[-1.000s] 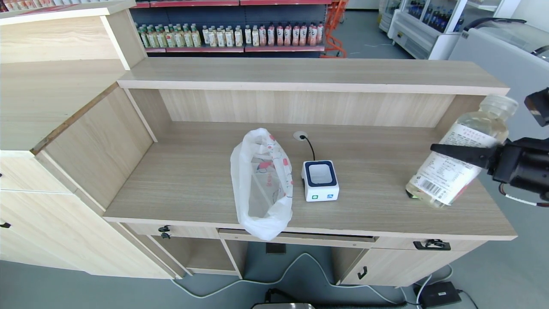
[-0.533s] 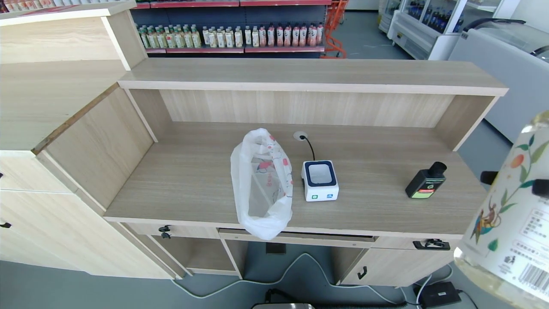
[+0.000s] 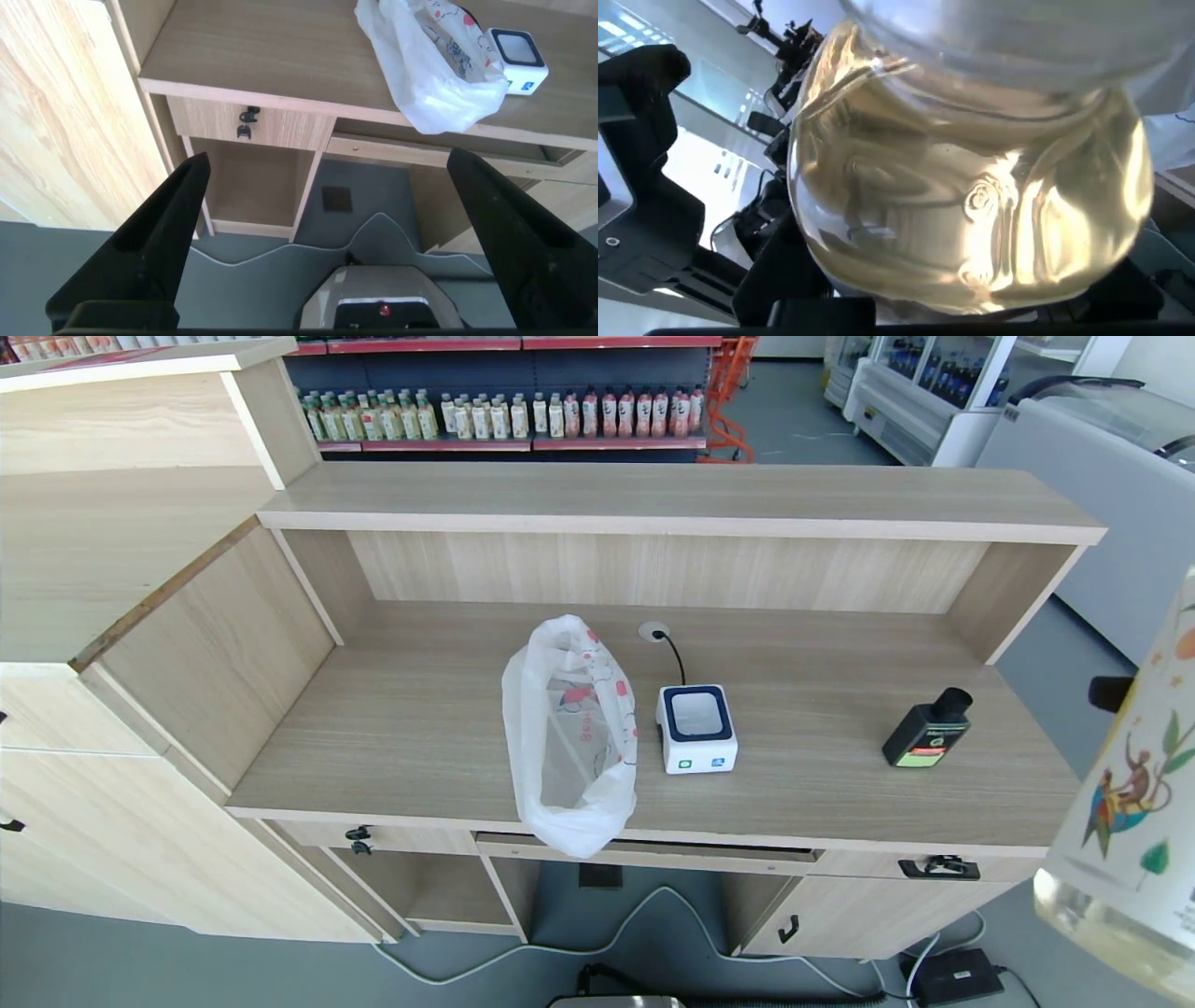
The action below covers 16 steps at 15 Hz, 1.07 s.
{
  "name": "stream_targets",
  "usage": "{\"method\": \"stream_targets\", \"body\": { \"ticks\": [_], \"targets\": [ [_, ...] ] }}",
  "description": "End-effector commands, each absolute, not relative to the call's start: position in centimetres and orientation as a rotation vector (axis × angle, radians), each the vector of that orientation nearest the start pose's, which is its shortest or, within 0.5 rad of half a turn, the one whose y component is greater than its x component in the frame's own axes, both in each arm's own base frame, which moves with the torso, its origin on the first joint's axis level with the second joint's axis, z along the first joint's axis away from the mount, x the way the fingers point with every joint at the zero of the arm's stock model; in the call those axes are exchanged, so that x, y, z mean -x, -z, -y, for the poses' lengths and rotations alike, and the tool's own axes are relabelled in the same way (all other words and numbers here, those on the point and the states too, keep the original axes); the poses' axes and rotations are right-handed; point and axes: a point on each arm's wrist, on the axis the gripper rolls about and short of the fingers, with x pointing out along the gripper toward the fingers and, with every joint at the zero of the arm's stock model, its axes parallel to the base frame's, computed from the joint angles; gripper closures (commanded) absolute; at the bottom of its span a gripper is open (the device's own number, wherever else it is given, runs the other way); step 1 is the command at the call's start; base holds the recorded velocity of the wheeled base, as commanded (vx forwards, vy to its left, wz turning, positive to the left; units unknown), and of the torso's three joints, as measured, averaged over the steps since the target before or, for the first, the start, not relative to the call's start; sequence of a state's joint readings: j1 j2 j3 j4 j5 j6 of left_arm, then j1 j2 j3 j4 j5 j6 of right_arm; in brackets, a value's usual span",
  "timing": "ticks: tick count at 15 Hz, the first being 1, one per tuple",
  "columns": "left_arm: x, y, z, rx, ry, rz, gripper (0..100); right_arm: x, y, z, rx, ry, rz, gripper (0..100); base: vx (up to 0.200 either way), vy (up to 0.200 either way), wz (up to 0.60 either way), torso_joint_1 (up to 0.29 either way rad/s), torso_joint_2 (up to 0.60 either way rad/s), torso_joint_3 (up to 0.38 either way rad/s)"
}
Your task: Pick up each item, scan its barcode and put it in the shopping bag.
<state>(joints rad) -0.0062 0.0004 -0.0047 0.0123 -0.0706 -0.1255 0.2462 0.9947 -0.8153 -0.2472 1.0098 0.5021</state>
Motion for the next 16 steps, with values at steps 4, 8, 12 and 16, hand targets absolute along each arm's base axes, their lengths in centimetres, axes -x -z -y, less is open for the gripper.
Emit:
{"method": "stream_targets", "body": {
  "ticks": [4,8,12,16],
  "targets": [
    [2.3,-7.5,0.1,0.126,0.076,-0.012,0,-11.9,-31.5,-5.1,-0.458,-1.252,-0.273,100,0.000,0.000,0.00,0.000,0.00,0.000],
    [2.3,-7.5,0.1,0.126,0.076,-0.012,0,-11.9,-31.4,-5.1,-0.452,-1.256,-0.274,100,0.000,0.000,0.00,0.000,0.00,0.000],
    [2.3,-7.5,0.1,0.126,0.076,-0.012,0,-11.7,-31.0,-5.0,-0.448,-1.250,-0.274,100,0.000,0.000,0.00,0.000,0.00,0.000],
    [2.3,-7.5,0.1,0.126,0.076,-0.012,0,-12.1,-30.5,-4.5,-0.416,-1.195,-0.247,100,0.000,0.000,0.00,0.000,0.00,0.000]
  ]
}}
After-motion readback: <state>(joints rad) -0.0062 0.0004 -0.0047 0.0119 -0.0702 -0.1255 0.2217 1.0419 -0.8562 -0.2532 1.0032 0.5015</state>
